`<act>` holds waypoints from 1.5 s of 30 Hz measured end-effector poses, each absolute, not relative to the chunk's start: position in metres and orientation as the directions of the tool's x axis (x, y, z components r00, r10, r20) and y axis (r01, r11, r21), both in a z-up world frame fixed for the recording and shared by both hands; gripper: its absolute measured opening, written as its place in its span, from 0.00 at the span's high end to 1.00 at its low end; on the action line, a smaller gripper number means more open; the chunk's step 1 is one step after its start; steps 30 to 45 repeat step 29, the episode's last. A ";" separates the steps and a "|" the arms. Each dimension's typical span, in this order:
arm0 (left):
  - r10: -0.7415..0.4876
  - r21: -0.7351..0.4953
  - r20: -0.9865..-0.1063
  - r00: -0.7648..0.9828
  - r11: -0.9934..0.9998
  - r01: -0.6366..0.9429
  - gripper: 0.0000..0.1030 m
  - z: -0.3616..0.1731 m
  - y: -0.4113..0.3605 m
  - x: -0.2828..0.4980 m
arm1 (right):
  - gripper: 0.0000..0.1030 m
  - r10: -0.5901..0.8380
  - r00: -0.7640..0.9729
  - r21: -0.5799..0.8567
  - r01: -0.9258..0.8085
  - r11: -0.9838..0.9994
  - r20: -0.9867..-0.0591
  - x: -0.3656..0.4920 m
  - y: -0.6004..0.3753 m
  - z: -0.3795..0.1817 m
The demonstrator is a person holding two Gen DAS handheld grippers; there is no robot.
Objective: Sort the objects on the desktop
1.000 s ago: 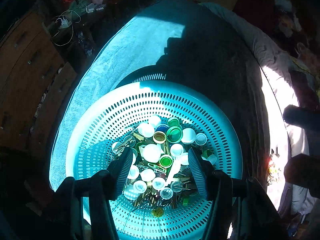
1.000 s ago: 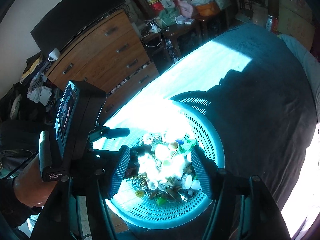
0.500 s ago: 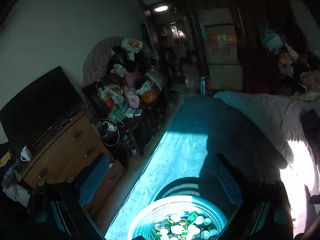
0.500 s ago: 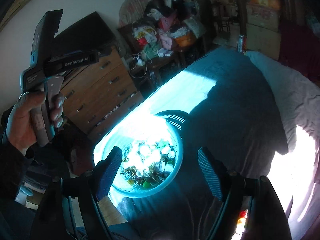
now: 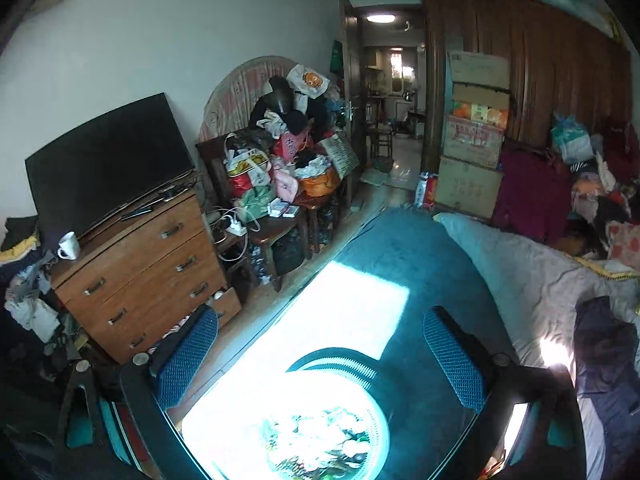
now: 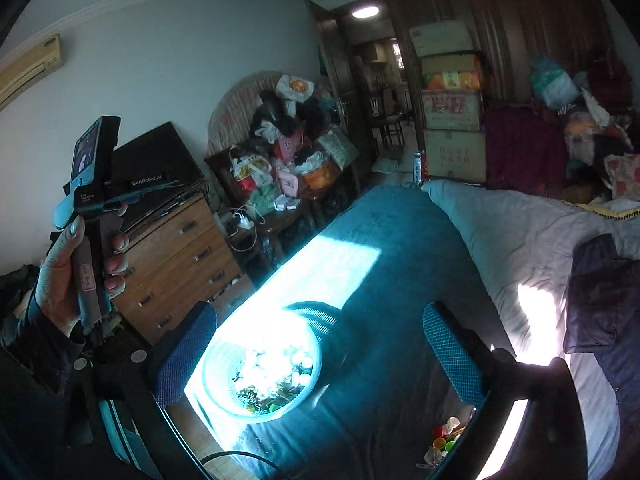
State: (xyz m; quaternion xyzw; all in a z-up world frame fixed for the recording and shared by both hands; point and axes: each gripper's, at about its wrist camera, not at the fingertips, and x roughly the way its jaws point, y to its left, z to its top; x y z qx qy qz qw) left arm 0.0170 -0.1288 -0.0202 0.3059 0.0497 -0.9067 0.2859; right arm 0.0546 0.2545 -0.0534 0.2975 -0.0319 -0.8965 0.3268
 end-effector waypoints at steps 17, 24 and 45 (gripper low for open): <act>-0.505 0.183 -0.572 -0.646 -0.847 0.499 0.00 0.017 -0.093 0.081 | 0.00 -0.621 -0.624 0.406 0.471 -0.783 -0.475 0.075 0.287 -0.039; -0.499 0.198 -0.563 -0.659 -0.855 0.478 0.00 0.022 -0.095 0.068 | 0.00 -0.633 -0.610 0.412 0.481 -0.774 -0.477 0.069 0.286 -0.039; -0.498 0.195 -0.550 -0.671 -0.857 0.477 0.00 0.026 -0.096 0.063 | 0.00 -0.636 -0.604 0.410 0.487 -0.771 -0.479 0.065 0.285 -0.038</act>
